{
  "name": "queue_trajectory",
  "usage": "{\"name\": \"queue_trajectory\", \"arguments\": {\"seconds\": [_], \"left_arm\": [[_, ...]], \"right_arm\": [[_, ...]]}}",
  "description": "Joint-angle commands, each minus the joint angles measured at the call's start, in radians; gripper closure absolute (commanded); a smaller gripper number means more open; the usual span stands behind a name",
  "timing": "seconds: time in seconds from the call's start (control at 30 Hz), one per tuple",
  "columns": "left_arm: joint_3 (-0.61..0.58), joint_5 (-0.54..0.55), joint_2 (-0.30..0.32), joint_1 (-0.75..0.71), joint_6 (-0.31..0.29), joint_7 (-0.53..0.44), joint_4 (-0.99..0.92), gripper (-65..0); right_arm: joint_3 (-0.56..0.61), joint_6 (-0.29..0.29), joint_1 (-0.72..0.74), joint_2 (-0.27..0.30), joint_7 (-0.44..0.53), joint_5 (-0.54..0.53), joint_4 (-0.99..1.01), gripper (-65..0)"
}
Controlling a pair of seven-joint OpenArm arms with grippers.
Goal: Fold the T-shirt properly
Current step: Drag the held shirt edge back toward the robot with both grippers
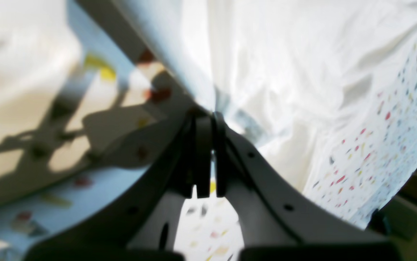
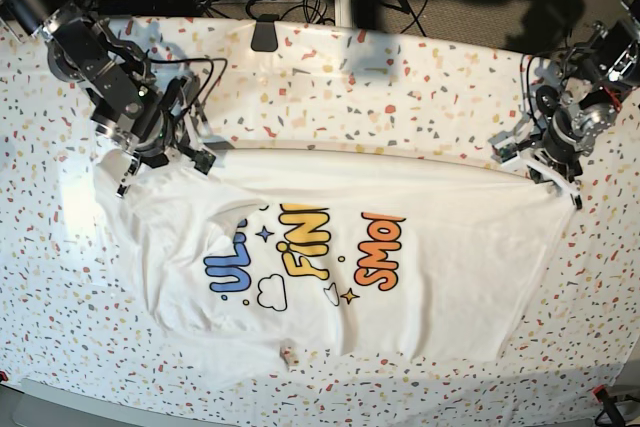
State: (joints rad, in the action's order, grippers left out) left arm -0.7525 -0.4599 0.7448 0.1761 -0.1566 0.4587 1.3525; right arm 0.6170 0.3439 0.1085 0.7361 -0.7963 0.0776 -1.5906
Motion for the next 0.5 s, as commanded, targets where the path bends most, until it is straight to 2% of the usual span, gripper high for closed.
{"name": "queue_trajectory", "arguments": {"seconds": [0.0,0.17,0.27,0.37,0.47], "left_arm": [[0.011,-0.024,0.023,0.000,0.019,0.056,0.026,0.0],[0.012,-0.049,0.023,-0.062,0.031,0.212,0.132,0.0],[0.012,-0.099,0.023,-0.114,0.031,0.229,0.201,0.0],[0.012,-0.128,0.023,-0.163,0.032,0.230,0.269,0.0],[0.013,-0.144,0.017,-0.200,0.038,0.255,0.321,0.0]], "right_arm": [[-0.012,-0.016,-0.003,0.032,-0.049,0.021,-0.022,0.0],[-0.014,-0.030,-0.082,0.089,-0.080,0.027,-0.080,0.0],[-0.015,-0.031,-0.128,0.112,-0.100,0.050,-0.105,0.0],[-0.015,-0.030,-0.172,0.111,-0.129,0.103,-0.114,0.0],[-0.016,-0.030,-0.221,0.111,-0.129,0.109,-0.117,0.0]]}}
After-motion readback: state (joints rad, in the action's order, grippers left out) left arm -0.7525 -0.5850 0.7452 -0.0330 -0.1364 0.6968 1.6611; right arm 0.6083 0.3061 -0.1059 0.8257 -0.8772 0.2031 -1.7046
